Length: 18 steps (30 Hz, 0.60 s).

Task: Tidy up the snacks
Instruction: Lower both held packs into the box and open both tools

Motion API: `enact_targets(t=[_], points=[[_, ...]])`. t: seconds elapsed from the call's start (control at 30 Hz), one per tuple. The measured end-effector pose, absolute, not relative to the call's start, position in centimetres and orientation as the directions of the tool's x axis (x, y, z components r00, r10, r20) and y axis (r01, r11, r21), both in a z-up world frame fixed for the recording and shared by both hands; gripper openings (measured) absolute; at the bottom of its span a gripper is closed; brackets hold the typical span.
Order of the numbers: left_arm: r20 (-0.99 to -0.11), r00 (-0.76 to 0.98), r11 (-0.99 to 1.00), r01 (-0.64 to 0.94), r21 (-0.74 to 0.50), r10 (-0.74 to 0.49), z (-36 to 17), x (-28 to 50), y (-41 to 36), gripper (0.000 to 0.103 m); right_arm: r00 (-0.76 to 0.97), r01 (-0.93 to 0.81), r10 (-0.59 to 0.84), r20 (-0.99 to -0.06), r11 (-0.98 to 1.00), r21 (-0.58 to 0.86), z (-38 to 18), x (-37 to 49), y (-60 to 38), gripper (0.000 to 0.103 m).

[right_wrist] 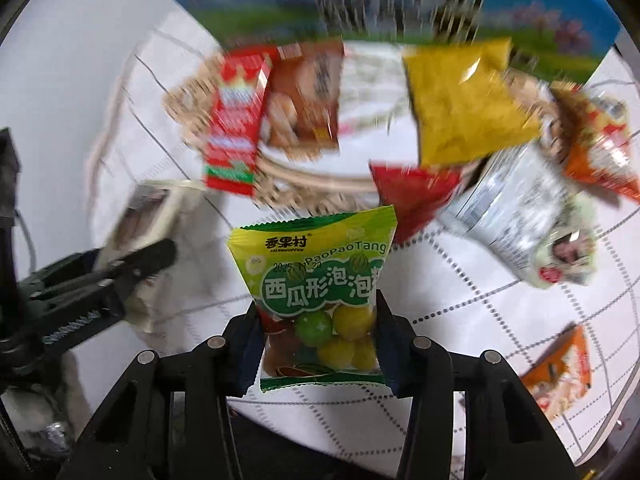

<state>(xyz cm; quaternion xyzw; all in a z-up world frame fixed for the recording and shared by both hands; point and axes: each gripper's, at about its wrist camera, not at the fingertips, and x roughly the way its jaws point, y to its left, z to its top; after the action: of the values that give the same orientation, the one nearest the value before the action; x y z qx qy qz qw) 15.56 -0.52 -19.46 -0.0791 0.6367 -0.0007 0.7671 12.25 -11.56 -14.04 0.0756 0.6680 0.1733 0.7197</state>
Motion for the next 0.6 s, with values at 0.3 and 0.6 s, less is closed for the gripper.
enact_targets(t=[0.3, 0.6], points=[[-0.897, 0.346, 0.959, 0.028, -0.282, -0.274, -10.6, 21.2, 0.5, 0.054, 0.274, -0.080, 0.405, -0.872, 0.913, 0.399, -3.5, 17.8, -16.7, 0.051], [-0.889, 0.421, 0.984, 0.087, -0.158, -0.180, -7.6, 35.9, -1.3, 0.054, 0.383, 0.006, 0.232, -0.894, 0.967, 0.253, -1.2, 32.8, -21.3, 0.051]])
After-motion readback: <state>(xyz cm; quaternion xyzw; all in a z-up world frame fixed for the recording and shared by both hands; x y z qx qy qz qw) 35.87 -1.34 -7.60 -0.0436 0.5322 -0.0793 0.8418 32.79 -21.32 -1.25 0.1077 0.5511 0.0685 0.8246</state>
